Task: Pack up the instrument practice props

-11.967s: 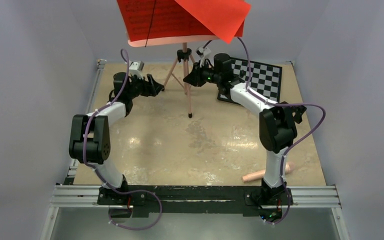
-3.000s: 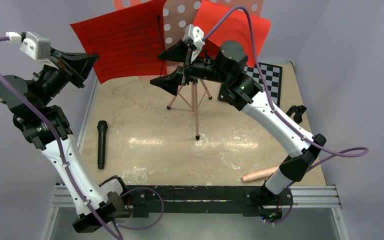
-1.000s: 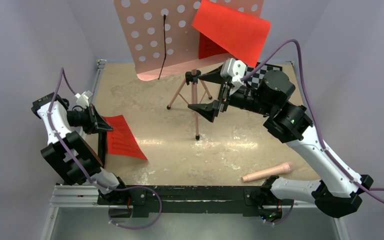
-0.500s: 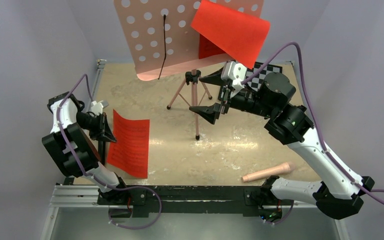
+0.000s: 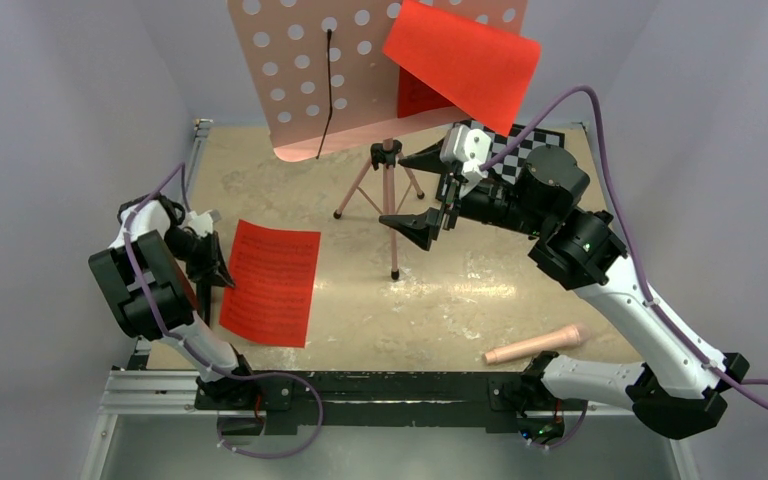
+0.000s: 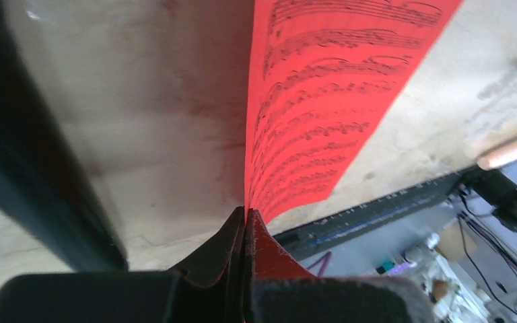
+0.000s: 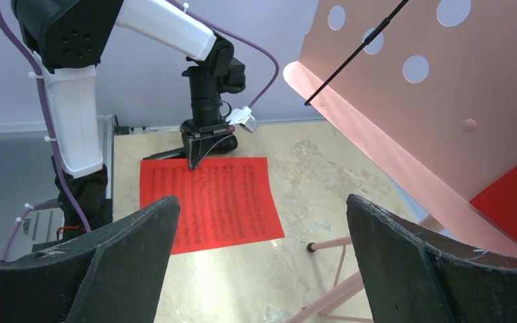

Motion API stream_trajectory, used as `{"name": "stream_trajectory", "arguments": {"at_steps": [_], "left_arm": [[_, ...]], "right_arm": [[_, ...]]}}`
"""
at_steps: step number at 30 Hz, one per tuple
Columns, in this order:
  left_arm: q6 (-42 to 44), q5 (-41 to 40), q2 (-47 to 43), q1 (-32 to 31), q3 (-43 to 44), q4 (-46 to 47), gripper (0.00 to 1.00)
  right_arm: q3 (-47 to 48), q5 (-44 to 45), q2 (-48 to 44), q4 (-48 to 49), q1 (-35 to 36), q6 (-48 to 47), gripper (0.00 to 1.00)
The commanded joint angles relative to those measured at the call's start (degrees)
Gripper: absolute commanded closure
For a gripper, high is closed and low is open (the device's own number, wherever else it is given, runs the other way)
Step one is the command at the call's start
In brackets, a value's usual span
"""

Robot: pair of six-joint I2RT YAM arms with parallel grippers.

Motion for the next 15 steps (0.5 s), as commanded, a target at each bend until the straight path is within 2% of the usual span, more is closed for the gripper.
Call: {"name": "stream_trajectory", "arguments": {"at_steps": [1, 6, 15], "left_arm": [[-2.3, -8.8, -0.3, -0.2, 0.4, 5.9, 0.95], [0.4, -15.6, 0.7, -0.2, -1.8, 10.5, 0.93], [1.1, -20.6, 2.7, -0.2, -5.2, 14.7, 0.92]], "right_arm": [[0.7, 0.4, -0.8, 0.2, 0.0, -0.8, 0.01], [0.7, 0.6, -0.5, 0.5, 0.0, -0.6, 0.01], [2.0, 0.4, 0.8, -0.1, 0.0, -0.4, 0.01]]}}
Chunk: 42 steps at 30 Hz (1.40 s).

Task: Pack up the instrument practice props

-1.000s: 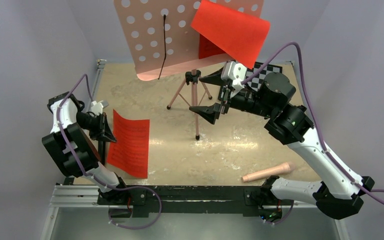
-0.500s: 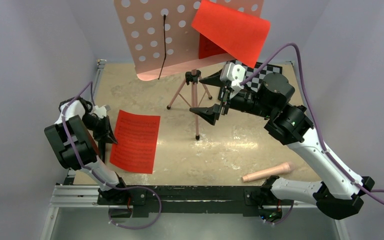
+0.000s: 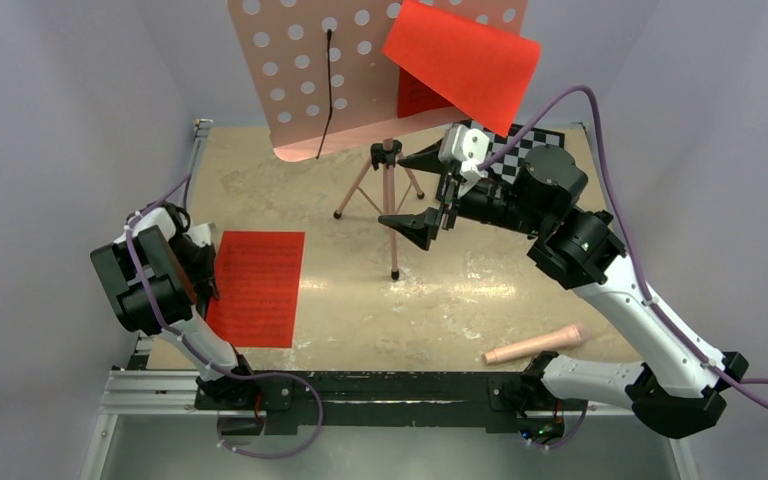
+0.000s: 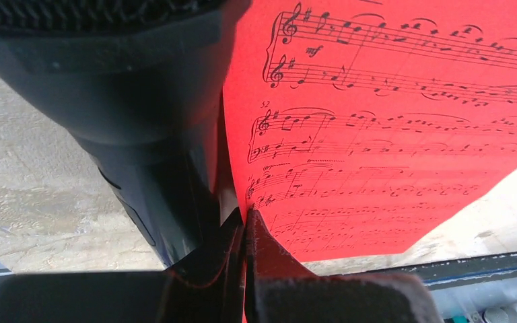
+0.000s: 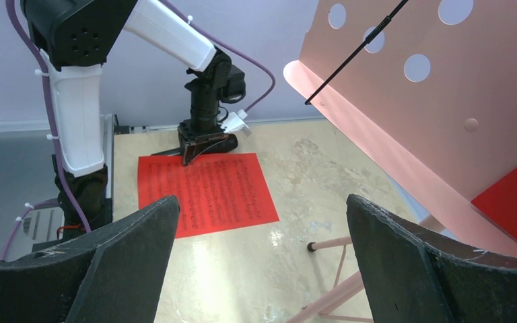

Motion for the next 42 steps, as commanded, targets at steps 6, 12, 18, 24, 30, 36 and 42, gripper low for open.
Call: {"name": "stream_trajectory", "arguments": {"at_steps": [6, 12, 18, 24, 30, 36, 42], "left_arm": [[1.7, -7.9, 0.9, -0.2, -1.2, 4.9, 0.92], [3.3, -9.0, 1.5, -0.2, 0.1, 5.1, 0.93], [1.8, -7.9, 2.3, -0.2, -0.6, 6.1, 0.93], [0.7, -7.1, 0.2, -0.3, -1.2, 6.1, 0.77], [-0.4, -7.4, -5.1, -0.2, -1.2, 5.7, 0.55], [0.0, -8.4, -6.5, -0.2, -0.3, 2.9, 0.49], [0.5, -2.6, -12.2, -0.2, 2.8, -2.3, 0.48]], "right_arm": [[3.9, -0.2, 2.4, -0.5, 0.0, -0.3, 0.01], [4.9, -0.6, 3.6, -0.6, 0.0, -0.3, 0.01], [5.5, 0.1, 4.4, -0.8, 0.0, -0.5, 0.01], [5.8, 1.3, 4.6, -1.4, -0.1, -1.6, 0.01], [6.5, 1.7, 5.1, -1.5, -0.2, -2.3, 0.01], [7.3, 1.1, 5.3, -1.5, -0.3, -2.9, 0.01], [8.3, -2.4, 2.7, -2.8, -0.3, -4.9, 0.01]]}}
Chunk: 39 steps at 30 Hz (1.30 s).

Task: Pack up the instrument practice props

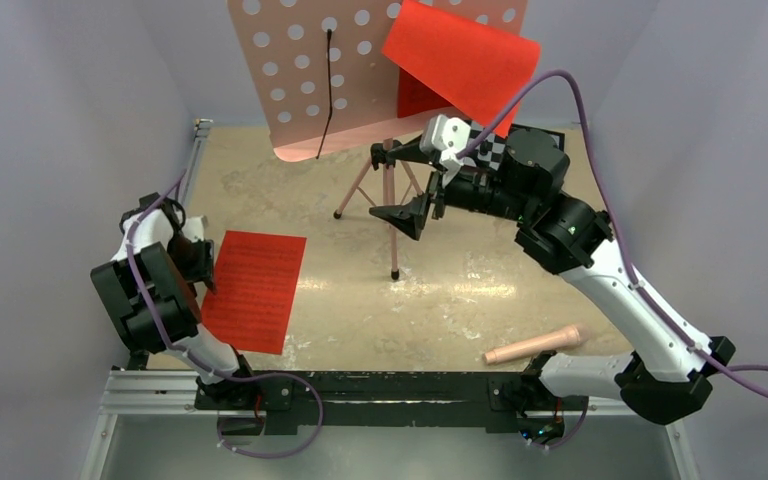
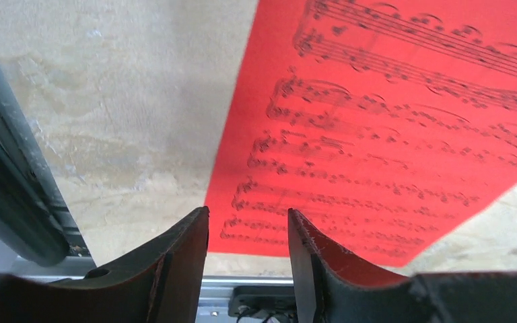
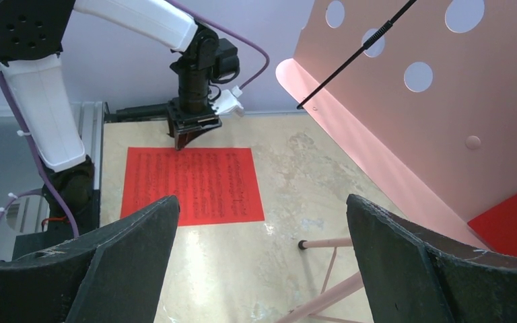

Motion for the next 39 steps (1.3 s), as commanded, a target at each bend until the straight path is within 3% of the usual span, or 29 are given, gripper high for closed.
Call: {"name": "stream_trajectory", "arguments": {"at_steps": [1, 5, 10, 18, 23, 30, 33, 35, 39], "left_arm": [[-0.1, 6.1, -7.7, -0.1, 5.2, -5.2, 0.49], [0.1, 17.7, -15.2, -0.1, 10.6, -7.8, 0.48], [-1.5, 26.6, -23.7, -0.3, 18.0, -7.8, 0.48], [0.7, 29.9, -28.6, -0.6, 36.5, -15.8, 0.47], [2.1, 32.2, -35.5, -0.5, 43.5, -14.7, 0.43], [-1.3, 42.9, -34.0, -0.5, 58.9, -15.5, 0.44], [-1.9, 53.8, -31.6, -0.5, 64.3, -16.6, 0.45], [-6.0, 60.8, -31.4, -0.5, 63.7, -12.3, 0.46], [-22.1, 67.6, -32.0, -1.7, 57.3, 8.5, 0.50]], "right_arm": [[3.4, -2.7, -3.6, -1.0, -0.3, -2.8, 0.01], [3.0, -3.9, -7.8, -4.0, -0.3, -4.9, 0.01], [6.7, -2.2, -9.8, -7.4, -3.7, -1.8, 0.01], [16.9, 1.3, -10.1, -11.7, -13.8, 1.9, 0.03], [18.2, 4.6, -11.2, -12.1, -20.6, 2.7, 0.06], [22.7, 1.1, -8.1, -13.5, -32.3, 6.2, 0.10], [20.4, 1.6, -8.1, -11.4, -34.7, 3.7, 0.09], [19.6, 0.3, -7.2, -10.8, -38.8, 6.4, 0.10], [21.5, -8.3, -3.3, -14.6, -49.9, 14.2, 0.15]]}}
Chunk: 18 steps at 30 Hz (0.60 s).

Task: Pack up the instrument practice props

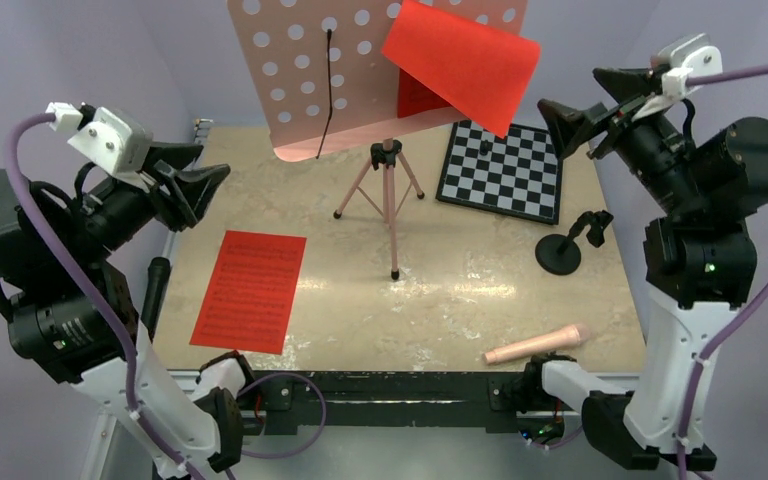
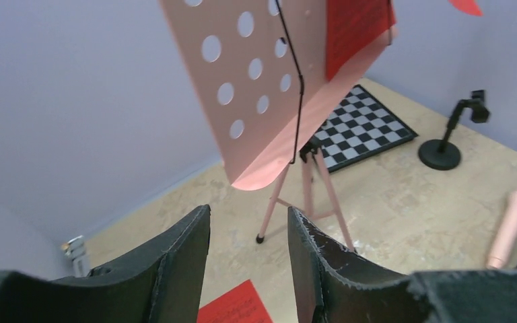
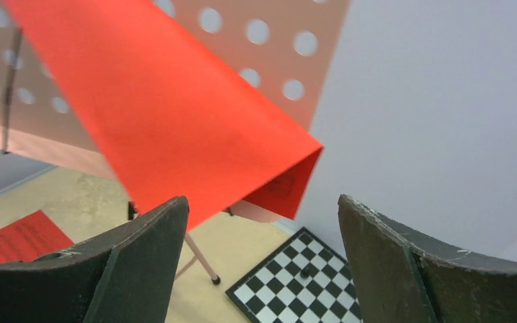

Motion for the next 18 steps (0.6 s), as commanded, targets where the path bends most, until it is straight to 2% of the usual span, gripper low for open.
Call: {"name": "stream_trajectory", "arguments": {"at_steps": [1, 3, 6, 8, 10, 12, 14, 18], "left_arm": [[-16.9, 10.9, 3.0, -2.3, -4.4, 20.0, 0.50], [-16.7, 8.7, 5.5, -5.0, -1.3, 21.0, 0.50], [-13.5, 3.9, 11.5, -10.1, 7.6, 16.3, 0.50], [-10.6, -3.4, 15.3, -13.5, 14.1, 11.8, 0.49], [-10.7, -10.7, 17.2, -14.0, 16.1, 10.1, 0.46], [-9.2, -14.7, 17.1, -14.1, 14.1, 9.3, 0.39], [-9.2, -14.0, 15.4, -14.0, 8.7, 10.4, 0.35], [-13.2, -3.7, 12.0, -14.3, -4.2, 19.4, 0.29]], "right_arm": [[0.3, -7.5, 4.0, -2.2, -8.0, 6.1, 0.15], [-3.2, -8.0, 3.3, -1.6, -8.3, 0.7, 0.15], [-9.1, -7.4, 1.7, 1.3, -8.3, -3.5, 0.12], [-11.4, -7.5, 1.7, 3.0, -8.3, -4.7, 0.11], [-13.2, -8.6, 2.1, 4.6, -8.3, -5.9, 0.10], [-14.8, -12.1, 2.4, 5.7, -8.3, -7.8, 0.09], [-16.1, -14.2, 3.1, 6.1, -8.3, -8.9, 0.07], [-14.4, -18.3, 6.5, 5.2, -8.3, -8.8, 0.05]]}}
